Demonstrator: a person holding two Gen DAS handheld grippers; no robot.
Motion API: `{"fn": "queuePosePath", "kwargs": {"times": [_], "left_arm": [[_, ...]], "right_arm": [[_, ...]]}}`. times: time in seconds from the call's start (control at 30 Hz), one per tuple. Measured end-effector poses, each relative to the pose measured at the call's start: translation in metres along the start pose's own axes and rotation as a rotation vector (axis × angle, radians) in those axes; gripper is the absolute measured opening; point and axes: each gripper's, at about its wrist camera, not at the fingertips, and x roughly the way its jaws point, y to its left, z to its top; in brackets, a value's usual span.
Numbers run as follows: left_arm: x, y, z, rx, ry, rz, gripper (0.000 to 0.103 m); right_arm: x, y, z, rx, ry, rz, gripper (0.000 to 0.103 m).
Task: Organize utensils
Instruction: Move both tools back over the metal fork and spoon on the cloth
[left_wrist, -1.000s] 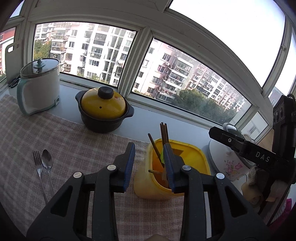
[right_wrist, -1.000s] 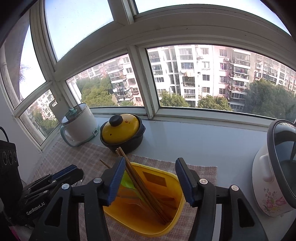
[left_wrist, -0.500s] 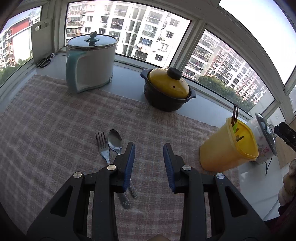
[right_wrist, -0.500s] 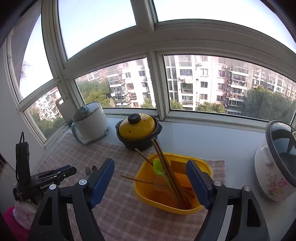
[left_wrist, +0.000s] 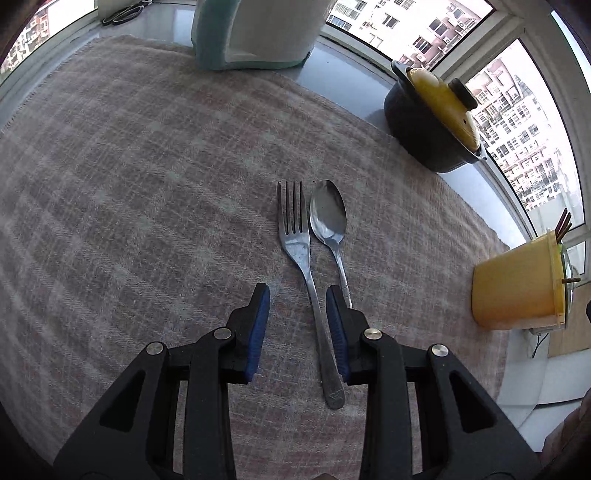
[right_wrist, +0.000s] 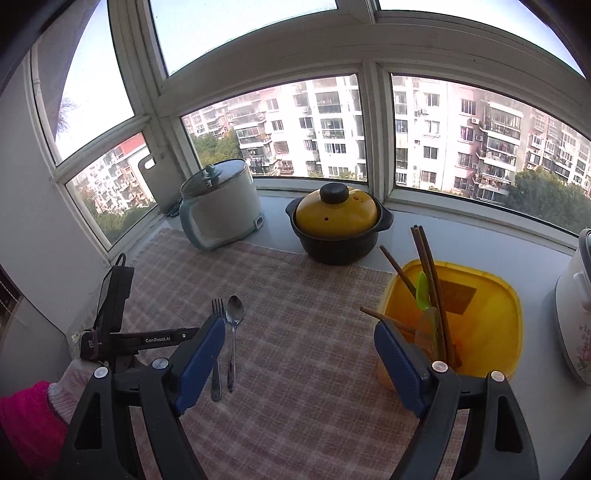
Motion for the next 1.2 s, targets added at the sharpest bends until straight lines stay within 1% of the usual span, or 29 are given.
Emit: {"fn": "queuePosePath", "kwargs": {"times": [0.13, 0.27, 0.37, 0.6, 0.73, 0.8, 0.83, 0.87, 0.97, 1.07, 1.2], "left_arm": [[0.012, -0.006, 0.0, 0.005, 0.008, 0.024, 0.031], [0.02, -0.01, 0.002, 0.008, 0.008, 0.073, 0.031], [0.027, -0.012, 0.003, 0.005, 0.014, 0.08, 0.031], [0.032, -0.023, 0.005, 0.021, -0.017, 0.116, 0.031], [0.036, -0.032, 0.003, 0.069, -0.039, 0.162, 0.027], [0.037, -0.035, 0.0, 0.108, -0.051, 0.195, 0.021], [0.037, -0.036, -0.002, 0.124, -0.056, 0.203, 0.021], [0.037, -0.037, -0.002, 0.139, -0.059, 0.206, 0.02], [0.037, -0.038, -0.003, 0.174, -0.061, 0.211, 0.012], [0.035, -0.036, -0.004, 0.19, -0.061, 0.209, 0.012], [0.03, -0.03, -0.006, 0.195, -0.057, 0.2, 0.008]], "right_arm": [[0.008, 0.004, -0.003, -0.005, 0.024, 0.014, 0.085], [0.012, 0.004, -0.002, -0.004, 0.033, 0.024, 0.085], [0.013, 0.001, -0.002, 0.0, 0.038, 0.03, 0.085], [0.018, -0.006, -0.005, 0.012, 0.06, 0.036, 0.084], [0.019, -0.008, -0.005, 0.021, 0.069, 0.042, 0.084], [0.02, -0.008, -0.006, 0.02, 0.073, 0.044, 0.084], [0.021, -0.008, -0.006, 0.018, 0.076, 0.045, 0.084], [0.022, -0.007, -0.007, 0.017, 0.079, 0.045, 0.084], [0.026, -0.003, -0.008, 0.009, 0.094, 0.051, 0.083], [0.031, 0.003, -0.007, -0.006, 0.11, 0.064, 0.081], [0.043, 0.019, -0.006, -0.051, 0.144, 0.079, 0.076]]}}
